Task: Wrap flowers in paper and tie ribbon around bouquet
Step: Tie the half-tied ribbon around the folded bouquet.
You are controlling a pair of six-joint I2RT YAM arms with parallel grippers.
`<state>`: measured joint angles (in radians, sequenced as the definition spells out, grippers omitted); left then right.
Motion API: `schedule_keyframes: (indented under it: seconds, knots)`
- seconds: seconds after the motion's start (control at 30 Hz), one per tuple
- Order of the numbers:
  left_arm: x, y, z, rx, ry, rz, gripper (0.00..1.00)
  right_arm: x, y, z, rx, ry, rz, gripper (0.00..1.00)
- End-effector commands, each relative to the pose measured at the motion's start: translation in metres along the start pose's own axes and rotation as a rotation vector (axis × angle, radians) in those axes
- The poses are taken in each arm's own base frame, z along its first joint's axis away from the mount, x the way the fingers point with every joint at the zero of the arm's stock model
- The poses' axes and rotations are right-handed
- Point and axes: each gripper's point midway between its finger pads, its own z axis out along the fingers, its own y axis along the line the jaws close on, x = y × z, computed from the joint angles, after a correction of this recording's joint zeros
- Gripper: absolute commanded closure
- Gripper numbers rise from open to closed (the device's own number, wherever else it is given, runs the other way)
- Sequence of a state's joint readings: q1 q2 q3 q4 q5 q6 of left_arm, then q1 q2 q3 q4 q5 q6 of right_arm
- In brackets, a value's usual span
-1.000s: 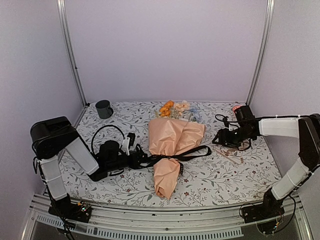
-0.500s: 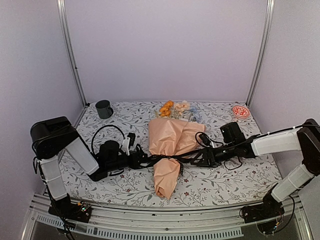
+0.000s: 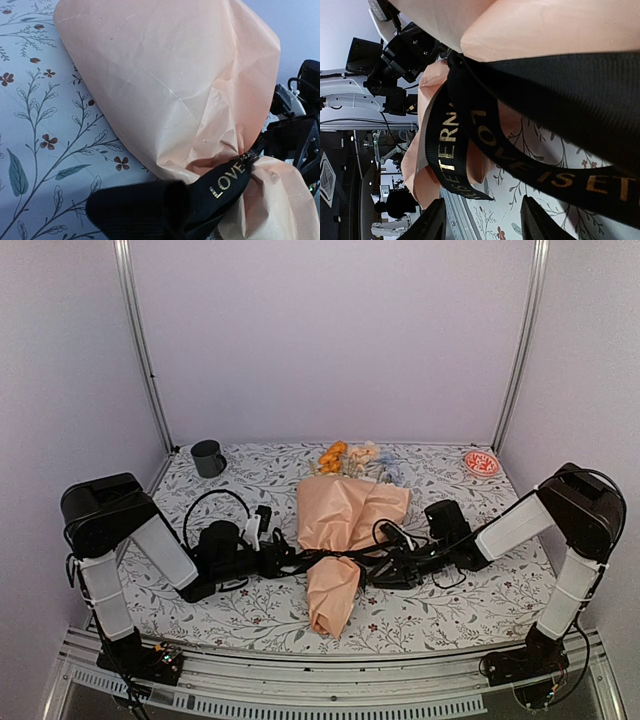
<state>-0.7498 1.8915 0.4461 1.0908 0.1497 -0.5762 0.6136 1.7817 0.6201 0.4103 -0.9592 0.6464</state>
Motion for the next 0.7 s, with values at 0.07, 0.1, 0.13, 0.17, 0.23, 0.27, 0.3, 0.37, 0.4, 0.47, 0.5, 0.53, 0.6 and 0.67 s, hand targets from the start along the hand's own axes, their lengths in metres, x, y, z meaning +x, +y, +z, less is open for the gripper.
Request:
schedule_keyframes:
  seconds: [0.07, 0.1, 0.13, 0.17, 0.23, 0.27, 0.3, 0.37, 0.4, 0.47, 0.5, 0.53, 0.6, 0.67]
  knots:
    - [-0.006, -0.006, 0.002, 0.015, -0.013, 0.023, 1.0, -0.003, 0.02, 0.014, -0.09, 0.031, -0.079, 0.45]
    - [-0.007, -0.006, 0.002, 0.015, -0.014, 0.023, 1.0, -0.003, 0.02, 0.015, -0.095, 0.034, -0.081, 0.45]
    - [-0.007, -0.006, 0.003, 0.015, -0.015, 0.025, 1.0, -0.003, 0.019, 0.017, -0.096, 0.035, -0.08, 0.45]
    - [-0.007, -0.006, 0.003, 0.015, -0.015, 0.024, 1.0, -0.003, 0.018, 0.018, -0.097, 0.038, -0.074, 0.45]
    - [-0.007, -0.006, 0.003, 0.016, -0.015, 0.024, 1.0, -0.004, 0.018, 0.019, -0.104, 0.04, -0.078, 0.47]
    - [-0.007, -0.006, 0.003, 0.015, -0.014, 0.024, 1.0, -0.005, 0.019, 0.02, -0.11, 0.041, -0.077, 0.49]
    - [-0.007, -0.006, 0.003, 0.015, -0.014, 0.024, 1.0, -0.007, 0.02, 0.02, -0.118, 0.041, -0.081, 0.52]
    - [-0.006, -0.006, 0.003, 0.014, -0.011, 0.024, 1.0, -0.008, 0.023, 0.021, -0.13, 0.043, -0.084, 0.66]
    - [-0.007, -0.006, 0.003, 0.015, -0.012, 0.024, 1.0, -0.008, 0.024, 0.021, -0.135, 0.046, -0.084, 0.76]
    - [-0.007, -0.005, 0.002, 0.011, -0.012, 0.025, 1.0, -0.006, 0.025, 0.019, -0.138, 0.049, -0.084, 0.95]
    - [-0.007, -0.005, 0.002, 0.01, -0.014, 0.026, 1.0, -0.004, 0.025, 0.019, -0.137, 0.051, -0.08, 0.99]
    - [-0.007, -0.006, 0.002, 0.009, -0.015, 0.026, 1.0, -0.002, 0.025, 0.017, -0.134, 0.053, -0.075, 0.99]
    - [-0.008, -0.004, 0.001, 0.003, -0.017, 0.029, 1.0, 0.007, 0.02, 0.015, -0.119, 0.067, -0.044, 0.99]
    - [-0.008, -0.003, 0.001, -0.005, -0.017, 0.03, 1.0, 0.021, 0.013, 0.012, -0.089, 0.089, -0.002, 0.99]
